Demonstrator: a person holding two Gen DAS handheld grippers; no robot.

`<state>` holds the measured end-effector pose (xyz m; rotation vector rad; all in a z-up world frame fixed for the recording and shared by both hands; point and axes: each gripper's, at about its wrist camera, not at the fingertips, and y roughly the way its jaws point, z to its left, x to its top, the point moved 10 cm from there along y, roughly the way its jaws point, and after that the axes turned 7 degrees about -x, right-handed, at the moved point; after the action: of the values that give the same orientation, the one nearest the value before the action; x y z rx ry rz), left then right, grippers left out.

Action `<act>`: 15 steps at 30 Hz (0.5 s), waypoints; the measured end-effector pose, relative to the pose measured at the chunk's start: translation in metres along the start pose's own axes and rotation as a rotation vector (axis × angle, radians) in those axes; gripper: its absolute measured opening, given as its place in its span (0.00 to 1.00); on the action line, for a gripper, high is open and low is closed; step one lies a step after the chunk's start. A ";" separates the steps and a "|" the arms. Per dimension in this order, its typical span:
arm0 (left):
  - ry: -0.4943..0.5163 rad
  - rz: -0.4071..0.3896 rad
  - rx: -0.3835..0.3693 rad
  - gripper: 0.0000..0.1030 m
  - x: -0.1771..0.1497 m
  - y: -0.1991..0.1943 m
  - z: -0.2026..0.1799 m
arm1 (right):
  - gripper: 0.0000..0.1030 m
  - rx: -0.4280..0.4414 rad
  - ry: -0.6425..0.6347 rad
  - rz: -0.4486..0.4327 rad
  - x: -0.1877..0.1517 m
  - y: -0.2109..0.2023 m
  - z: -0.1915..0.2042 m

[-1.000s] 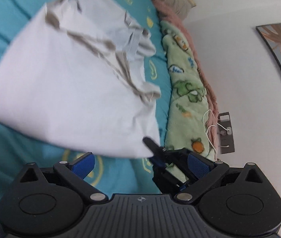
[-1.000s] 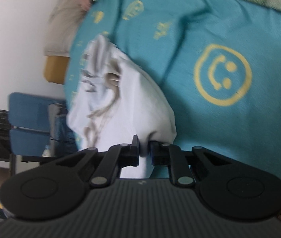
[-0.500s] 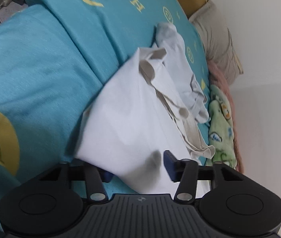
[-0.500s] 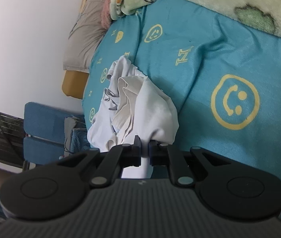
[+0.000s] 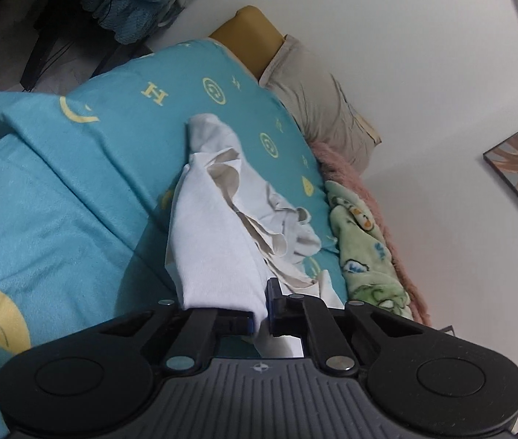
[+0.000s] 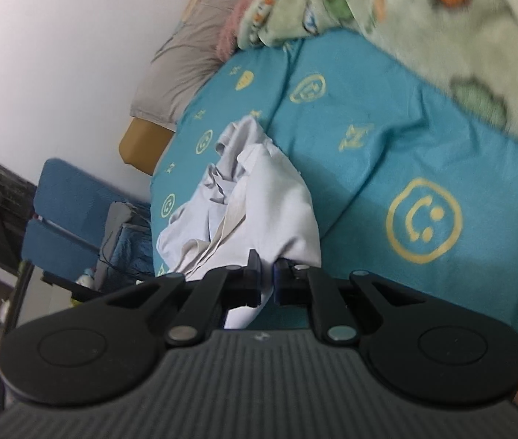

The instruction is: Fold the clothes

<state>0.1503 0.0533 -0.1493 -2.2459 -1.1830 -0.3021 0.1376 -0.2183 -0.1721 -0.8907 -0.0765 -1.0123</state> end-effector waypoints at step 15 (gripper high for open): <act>0.030 0.051 0.047 0.06 -0.045 -0.135 -0.087 | 0.09 0.062 -0.091 -0.140 -0.022 -0.164 0.023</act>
<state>0.0202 0.0314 -0.0471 -2.2199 -1.1041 -0.2837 0.0084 -0.2238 -0.0668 -0.8840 -0.2487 -1.0939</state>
